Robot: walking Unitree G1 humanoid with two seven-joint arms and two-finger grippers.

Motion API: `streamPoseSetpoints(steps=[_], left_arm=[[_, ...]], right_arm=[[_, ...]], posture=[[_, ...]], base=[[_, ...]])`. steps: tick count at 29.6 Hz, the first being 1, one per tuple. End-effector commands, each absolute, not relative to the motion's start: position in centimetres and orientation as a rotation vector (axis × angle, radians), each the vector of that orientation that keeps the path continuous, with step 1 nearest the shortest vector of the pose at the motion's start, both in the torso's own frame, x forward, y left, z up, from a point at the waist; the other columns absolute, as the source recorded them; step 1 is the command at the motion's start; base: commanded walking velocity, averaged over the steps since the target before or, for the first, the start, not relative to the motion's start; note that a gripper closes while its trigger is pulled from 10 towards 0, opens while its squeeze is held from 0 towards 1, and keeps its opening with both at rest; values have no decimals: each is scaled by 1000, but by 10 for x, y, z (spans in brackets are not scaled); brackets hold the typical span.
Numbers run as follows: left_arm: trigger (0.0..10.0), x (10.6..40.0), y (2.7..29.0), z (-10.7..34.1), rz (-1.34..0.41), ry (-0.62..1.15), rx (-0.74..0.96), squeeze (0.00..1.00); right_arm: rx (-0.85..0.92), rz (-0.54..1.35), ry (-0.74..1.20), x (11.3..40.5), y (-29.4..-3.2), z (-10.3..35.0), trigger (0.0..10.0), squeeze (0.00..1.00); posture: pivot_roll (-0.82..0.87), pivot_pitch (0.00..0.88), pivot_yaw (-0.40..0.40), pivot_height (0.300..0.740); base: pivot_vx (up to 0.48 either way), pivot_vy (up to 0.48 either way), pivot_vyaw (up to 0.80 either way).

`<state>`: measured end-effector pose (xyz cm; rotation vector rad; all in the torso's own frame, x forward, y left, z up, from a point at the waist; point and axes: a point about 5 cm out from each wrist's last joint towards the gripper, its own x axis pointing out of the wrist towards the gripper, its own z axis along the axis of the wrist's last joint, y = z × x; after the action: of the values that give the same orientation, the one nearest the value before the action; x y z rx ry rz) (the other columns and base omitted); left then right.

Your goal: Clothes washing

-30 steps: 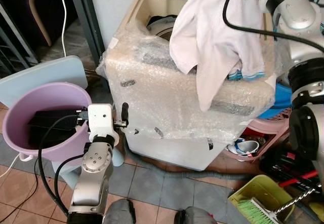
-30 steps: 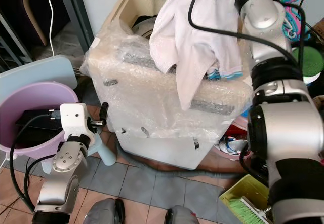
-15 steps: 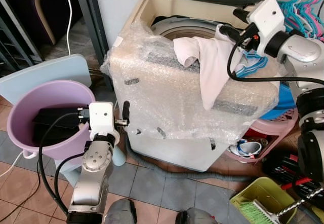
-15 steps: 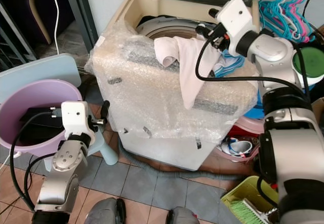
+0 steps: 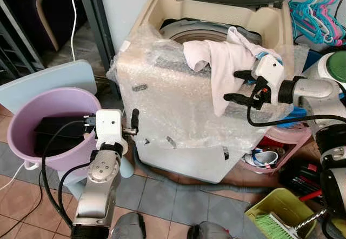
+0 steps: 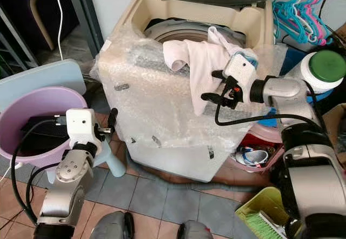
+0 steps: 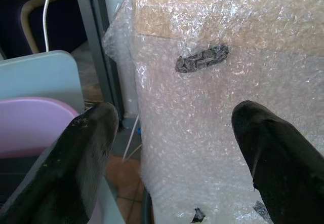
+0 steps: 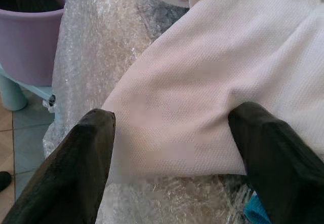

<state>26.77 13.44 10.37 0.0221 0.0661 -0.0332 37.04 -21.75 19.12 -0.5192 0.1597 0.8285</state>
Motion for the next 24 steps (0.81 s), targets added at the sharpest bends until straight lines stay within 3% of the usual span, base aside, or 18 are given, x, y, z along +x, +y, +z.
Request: streamPoseSetpoints(steps=[1,5,7,14,16,17,19,20,21,22,24], left_arm=[[10000,267,131,104,-50,69,12,0],[10000,265,131,104,-55,74,9,0],[10000,266,132,104,-60,78,9,0],[10000,267,130,104,-66,80,12,0],[10000,266,130,103,-66,81,12,0],[10000,266,131,103,-65,82,13,0],[10000,266,130,103,-65,82,13,0],[10000,266,130,103,-65,82,13,0],[10000,266,130,103,-65,81,13,0],[10000,266,131,103,-64,80,13,0],[10000,265,131,103,-63,82,13,0]], right_arm=[[-481,716,217,375,-225,185,10000,1000],[-439,578,184,383,-228,190,10000,1000],[-402,369,-29,396,-231,228,10000,1000],[-348,190,-272,402,-236,282,10000,984],[-362,166,-299,402,-236,288,10000,843],[-377,160,-320,402,-235,292,10000,663],[-395,212,-331,401,-228,290,10000,608],[-401,275,-326,400,-224,287,10000,416],[-405,317,-323,399,-222,284,10000,416],[-442,416,-307,396,-216,276,10000,0],[-473,483,-281,392,-214,268,10000,0]], posture=[[-14,78,-15,740],[-9,78,-12,740],[-11,76,-10,740],[-14,77,-9,740],[-14,77,-9,740],[-13,77,-9,740],[-11,77,-9,740],[-11,77,-9,740],[-11,77,-9,740],[-11,77,-10,740],[-12,77,-11,740]], base=[[0,0,0],[0,0,0],[0,0,0],[0,0,0],[0,0,0],[0,0,0],[0,0,0],[0,0,0],[0,0,0],[0,0,0],[0,0,0]])
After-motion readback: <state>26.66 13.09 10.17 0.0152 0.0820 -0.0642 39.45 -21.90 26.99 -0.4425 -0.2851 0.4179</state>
